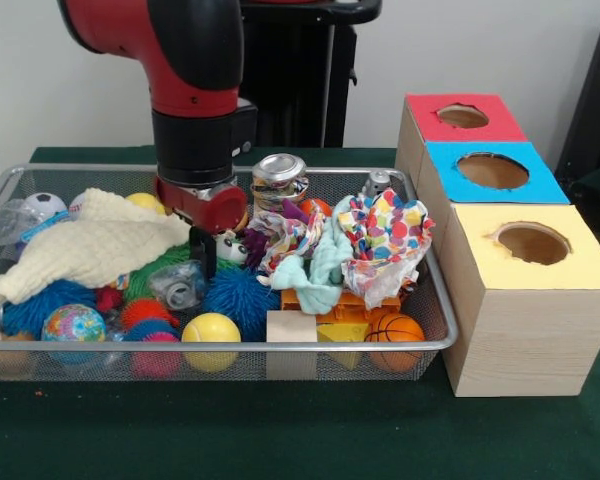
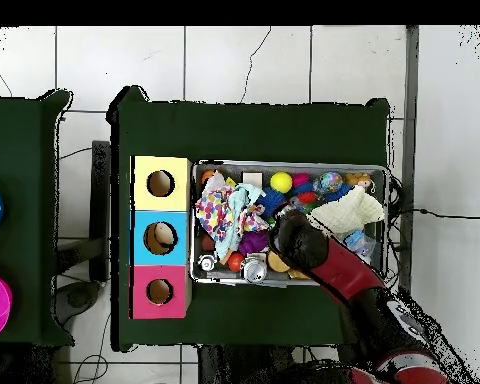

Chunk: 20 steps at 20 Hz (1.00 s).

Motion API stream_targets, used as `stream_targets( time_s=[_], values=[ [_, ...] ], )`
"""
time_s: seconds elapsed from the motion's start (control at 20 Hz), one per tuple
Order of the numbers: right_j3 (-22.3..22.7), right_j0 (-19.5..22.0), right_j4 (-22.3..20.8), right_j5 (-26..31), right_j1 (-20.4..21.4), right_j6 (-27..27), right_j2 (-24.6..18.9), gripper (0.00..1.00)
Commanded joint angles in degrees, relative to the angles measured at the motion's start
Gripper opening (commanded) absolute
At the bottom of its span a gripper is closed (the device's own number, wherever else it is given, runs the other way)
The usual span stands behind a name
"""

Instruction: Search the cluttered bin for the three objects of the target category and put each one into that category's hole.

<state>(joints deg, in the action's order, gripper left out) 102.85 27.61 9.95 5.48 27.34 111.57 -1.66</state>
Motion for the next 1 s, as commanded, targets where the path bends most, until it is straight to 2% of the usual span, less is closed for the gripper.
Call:
stream_targets(
  time_s=[0.05,0.45,0.55,1.0],
  values=[
    [-4.9,-2.1,3.0,8.8,2.9,8.5,3.5,0.0],
    [-4.4,-3.9,3.5,14.7,5.9,9.7,5.1,0.0],
    [-2.8,-3.3,4.3,16.5,7.3,10.4,3.8,0.0],
    [2.2,-3.5,8.0,18.1,11.7,12.9,1.0,0.0]
  ],
)
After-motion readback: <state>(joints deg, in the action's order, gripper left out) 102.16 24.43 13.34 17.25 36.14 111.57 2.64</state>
